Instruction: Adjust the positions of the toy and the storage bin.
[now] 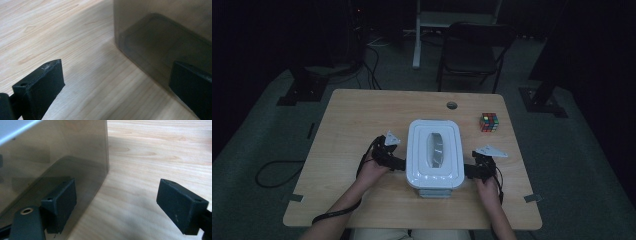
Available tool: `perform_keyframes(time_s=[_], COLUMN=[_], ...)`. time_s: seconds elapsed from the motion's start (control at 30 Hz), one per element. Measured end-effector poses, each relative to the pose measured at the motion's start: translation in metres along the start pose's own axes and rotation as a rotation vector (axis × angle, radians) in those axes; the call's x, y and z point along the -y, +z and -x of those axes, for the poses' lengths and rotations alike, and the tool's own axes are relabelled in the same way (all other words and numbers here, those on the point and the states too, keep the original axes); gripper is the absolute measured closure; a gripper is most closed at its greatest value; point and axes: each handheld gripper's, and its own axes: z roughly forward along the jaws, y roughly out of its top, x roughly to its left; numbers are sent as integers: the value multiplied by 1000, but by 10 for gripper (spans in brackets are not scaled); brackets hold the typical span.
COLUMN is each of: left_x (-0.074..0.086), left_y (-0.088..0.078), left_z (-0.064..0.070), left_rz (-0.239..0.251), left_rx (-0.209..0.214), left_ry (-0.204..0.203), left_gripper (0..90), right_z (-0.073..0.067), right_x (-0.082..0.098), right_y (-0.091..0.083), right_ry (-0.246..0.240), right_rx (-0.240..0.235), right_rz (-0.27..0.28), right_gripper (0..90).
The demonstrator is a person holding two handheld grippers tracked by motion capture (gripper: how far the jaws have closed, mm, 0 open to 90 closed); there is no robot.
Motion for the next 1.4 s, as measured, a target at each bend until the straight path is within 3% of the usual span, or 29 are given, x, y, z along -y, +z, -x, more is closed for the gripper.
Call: perform_keyframes(time_s=[0.2, 0.9, 1.07, 1.17, 1.4], left_x=[2, 15, 22, 29, 41], left_y=[-2, -25, -23, -18, -26], left_z=[14, 52, 45, 40, 25], left_rz=[-7, -7, 8, -19, -3], left_rx=[27, 72, 130, 145, 166], left_ry=[16, 85, 59, 69, 53], left_gripper=[7, 7, 6, 6, 6], right_z=[0, -3, 1, 7, 25], right_x=[9, 34, 40, 42, 32], right_y=[-15, -43, -45, -41, -39], right_ry=[3, 50, 68, 90, 112], right_rx=[17, -30, -41, -57, 3], right_rz=[-7, -20, -2, 22, 67], right_gripper=[162, 171, 143, 133, 132])
